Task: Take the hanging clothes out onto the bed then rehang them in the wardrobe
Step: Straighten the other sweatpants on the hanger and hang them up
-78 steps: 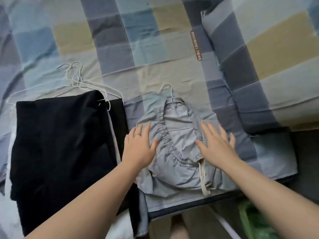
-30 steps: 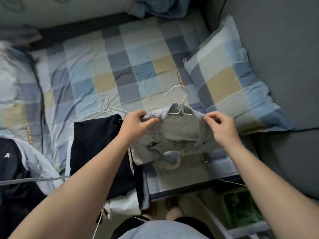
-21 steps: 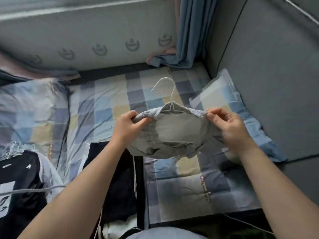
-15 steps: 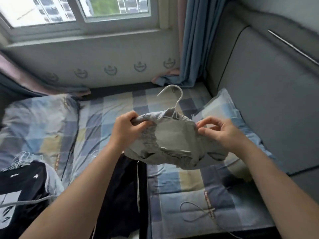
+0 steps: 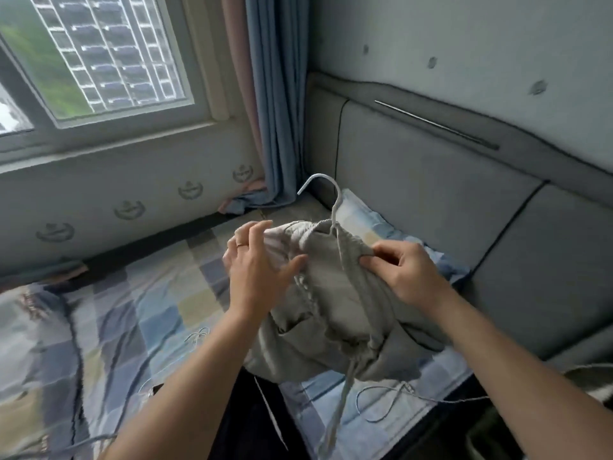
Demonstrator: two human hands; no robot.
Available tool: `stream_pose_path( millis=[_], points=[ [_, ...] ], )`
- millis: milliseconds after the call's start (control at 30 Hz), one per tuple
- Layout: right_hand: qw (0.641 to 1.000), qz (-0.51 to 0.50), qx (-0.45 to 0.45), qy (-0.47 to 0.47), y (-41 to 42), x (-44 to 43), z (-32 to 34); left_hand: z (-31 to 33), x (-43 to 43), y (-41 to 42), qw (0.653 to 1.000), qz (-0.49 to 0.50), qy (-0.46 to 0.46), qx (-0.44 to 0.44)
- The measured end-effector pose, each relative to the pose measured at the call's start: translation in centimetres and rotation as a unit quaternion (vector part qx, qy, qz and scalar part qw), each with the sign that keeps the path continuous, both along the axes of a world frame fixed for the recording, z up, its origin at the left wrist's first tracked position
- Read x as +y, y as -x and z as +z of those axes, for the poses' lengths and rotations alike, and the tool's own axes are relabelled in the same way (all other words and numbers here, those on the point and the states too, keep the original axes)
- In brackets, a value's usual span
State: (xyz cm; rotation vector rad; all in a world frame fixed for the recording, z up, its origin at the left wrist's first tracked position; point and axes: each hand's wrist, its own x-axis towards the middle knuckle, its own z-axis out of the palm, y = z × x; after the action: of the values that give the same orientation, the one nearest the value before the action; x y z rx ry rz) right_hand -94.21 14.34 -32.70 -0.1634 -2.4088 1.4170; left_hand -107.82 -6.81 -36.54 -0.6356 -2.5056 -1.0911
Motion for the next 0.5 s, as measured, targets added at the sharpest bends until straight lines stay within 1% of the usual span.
stream_pose_path(
  millis=[67, 167, 200, 300, 367, 433, 500],
  points=[
    [0.999, -0.044, -0.001, 0.004, -2.4, -2.1, -0.5, -0.8, -0.5, -1.2, 0.999, -0.043, -0.012, -0.015],
    [0.995, -0.102, 0.003, 0.013, -6.1, -5.1, -0.6, -1.4, -0.5, -3.0, 0.988, -0.132, -0.032, -0.076],
    [0.993, -0.12, 0.005, 0.018, -7.3, -5.9, -0.6, -1.5, -0.4, -3.7, 0.984, -0.155, -0.028, -0.082],
    [0.983, -0.182, 0.007, 0.027, -10.9, -7.6, -0.1, -1.3, 0.2, -5.9, 0.975, -0.212, -0.038, -0.058],
    [0.971, -0.239, 0.009, 0.011, -13.5, -8.3, 0.1, -1.1, 0.9, -7.3, 0.963, -0.259, -0.043, -0.063],
    [0.952, -0.305, 0.02, -0.003, -16.4, -8.9, 0.5, -0.7, 1.9, -9.2, 0.948, -0.307, -0.019, -0.082],
    [0.931, -0.363, 0.03, -0.02, -19.7, -9.3, 0.7, -0.3, 3.2, -11.9, 0.929, -0.361, 0.008, -0.083]
  ],
)
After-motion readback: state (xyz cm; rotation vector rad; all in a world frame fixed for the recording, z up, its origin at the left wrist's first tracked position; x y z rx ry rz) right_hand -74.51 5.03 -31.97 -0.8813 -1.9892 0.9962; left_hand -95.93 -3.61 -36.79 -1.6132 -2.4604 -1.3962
